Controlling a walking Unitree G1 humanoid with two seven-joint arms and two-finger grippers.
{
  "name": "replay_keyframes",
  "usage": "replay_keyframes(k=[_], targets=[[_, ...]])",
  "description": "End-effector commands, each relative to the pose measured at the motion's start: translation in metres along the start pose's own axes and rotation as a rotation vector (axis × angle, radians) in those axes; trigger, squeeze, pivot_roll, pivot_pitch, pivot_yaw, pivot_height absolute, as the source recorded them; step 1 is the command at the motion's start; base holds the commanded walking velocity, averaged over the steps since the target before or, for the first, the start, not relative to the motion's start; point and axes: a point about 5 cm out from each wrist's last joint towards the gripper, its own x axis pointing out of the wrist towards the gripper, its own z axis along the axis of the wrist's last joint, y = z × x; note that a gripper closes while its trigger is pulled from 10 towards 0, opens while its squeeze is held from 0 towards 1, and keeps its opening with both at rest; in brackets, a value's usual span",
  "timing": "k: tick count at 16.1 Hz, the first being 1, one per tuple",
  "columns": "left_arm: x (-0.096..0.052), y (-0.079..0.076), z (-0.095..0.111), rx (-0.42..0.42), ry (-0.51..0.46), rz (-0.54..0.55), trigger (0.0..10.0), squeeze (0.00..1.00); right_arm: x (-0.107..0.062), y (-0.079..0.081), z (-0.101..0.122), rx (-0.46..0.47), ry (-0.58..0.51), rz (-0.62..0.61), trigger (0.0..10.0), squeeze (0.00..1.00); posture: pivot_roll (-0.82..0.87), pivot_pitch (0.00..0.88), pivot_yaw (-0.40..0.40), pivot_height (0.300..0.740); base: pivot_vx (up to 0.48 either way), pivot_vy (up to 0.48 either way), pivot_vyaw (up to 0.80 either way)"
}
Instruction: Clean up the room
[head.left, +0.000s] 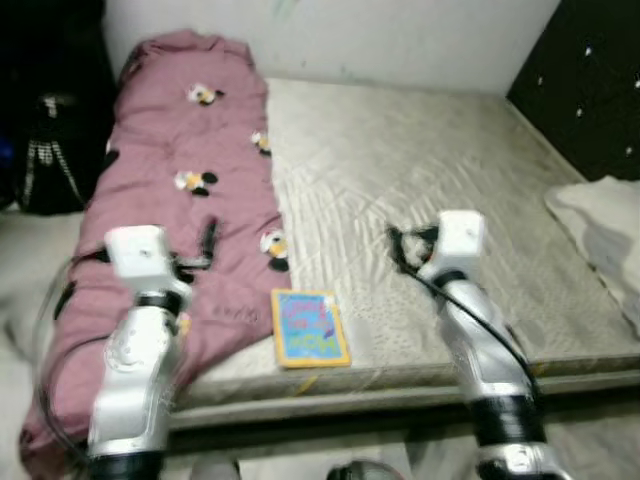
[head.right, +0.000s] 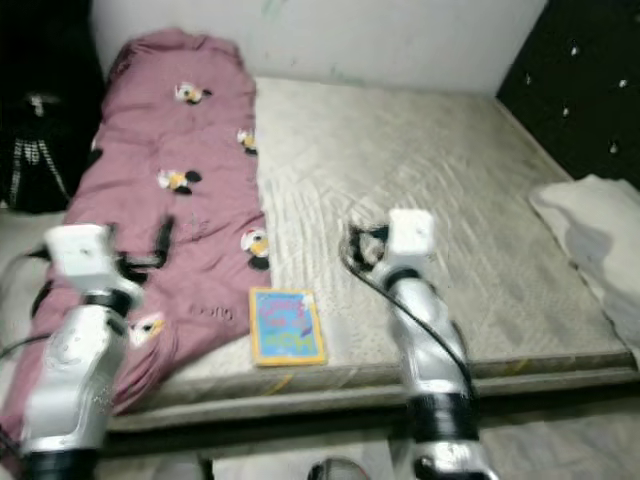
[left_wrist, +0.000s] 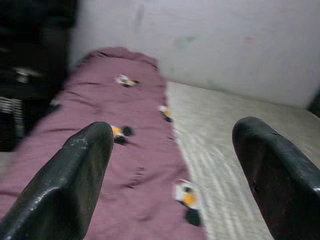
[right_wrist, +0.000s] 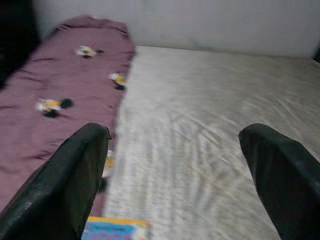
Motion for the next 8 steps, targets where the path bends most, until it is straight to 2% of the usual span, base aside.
replay_keyframes(k=[1,3,7,8], targets=[[0.004,-0.013,0.001,-0.001,-0.008,-0.044,10.0,0.0,-0.003,-0.013,0.003,0.002,-0.016,-0.057,10.0,0.0,0.03,0.013,-0.101,0.74,0.0,0.0,0.0],[0.007,-0.012,0.004,0.023,-0.014,-0.031,10.0,0.0,-0.005,-0.012,0.002,0.006,-0.022,-0.059,10.0,0.0,0.04,0.011,-0.101,0.74,0.0,0.0,0.0],[0.002,-0.001,-0.004,0.052,0.018,0.039,10.0,0.0,-0.005,-0.013,0.005,0.035,-0.039,-0.072,10.0,0.0,0.05,0.022,-0.111,0.74,0.0,0.0,0.0],[-0.002,-0.002,-0.003,0.045,0.021,0.044,10.0,0.0,-0.009,-0.012,0.0,0.052,-0.028,-0.071,10.0,0.0,0.06,0.044,-0.107,0.74,0.0,0.0,-0.8]])
